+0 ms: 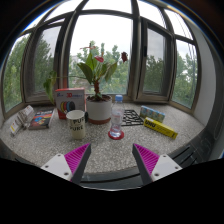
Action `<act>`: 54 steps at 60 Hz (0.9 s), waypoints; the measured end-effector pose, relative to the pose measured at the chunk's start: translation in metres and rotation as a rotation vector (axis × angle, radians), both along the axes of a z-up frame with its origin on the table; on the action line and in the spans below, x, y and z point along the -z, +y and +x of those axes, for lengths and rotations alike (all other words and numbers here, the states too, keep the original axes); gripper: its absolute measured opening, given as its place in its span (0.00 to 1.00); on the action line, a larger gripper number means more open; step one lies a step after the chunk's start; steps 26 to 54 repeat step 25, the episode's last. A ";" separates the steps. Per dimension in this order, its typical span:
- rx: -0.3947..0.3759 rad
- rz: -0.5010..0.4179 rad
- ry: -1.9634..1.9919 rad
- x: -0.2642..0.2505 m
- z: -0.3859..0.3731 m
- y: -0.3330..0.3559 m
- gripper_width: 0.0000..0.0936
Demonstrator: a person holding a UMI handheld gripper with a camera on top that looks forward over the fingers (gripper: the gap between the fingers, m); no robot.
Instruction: Pour water
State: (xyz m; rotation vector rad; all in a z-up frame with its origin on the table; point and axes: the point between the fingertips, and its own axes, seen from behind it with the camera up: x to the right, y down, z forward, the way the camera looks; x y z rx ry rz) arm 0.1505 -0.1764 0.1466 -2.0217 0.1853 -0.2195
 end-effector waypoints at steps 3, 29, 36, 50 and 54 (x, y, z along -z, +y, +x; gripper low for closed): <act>0.005 -0.003 0.005 -0.001 -0.004 -0.012 0.91; 0.048 -0.006 -0.066 -0.009 0.002 -0.041 0.91; 0.048 -0.006 -0.066 -0.009 0.002 -0.041 0.91; 0.048 -0.006 -0.066 -0.009 0.002 -0.041 0.91; 0.048 -0.006 -0.066 -0.009 0.002 -0.041 0.91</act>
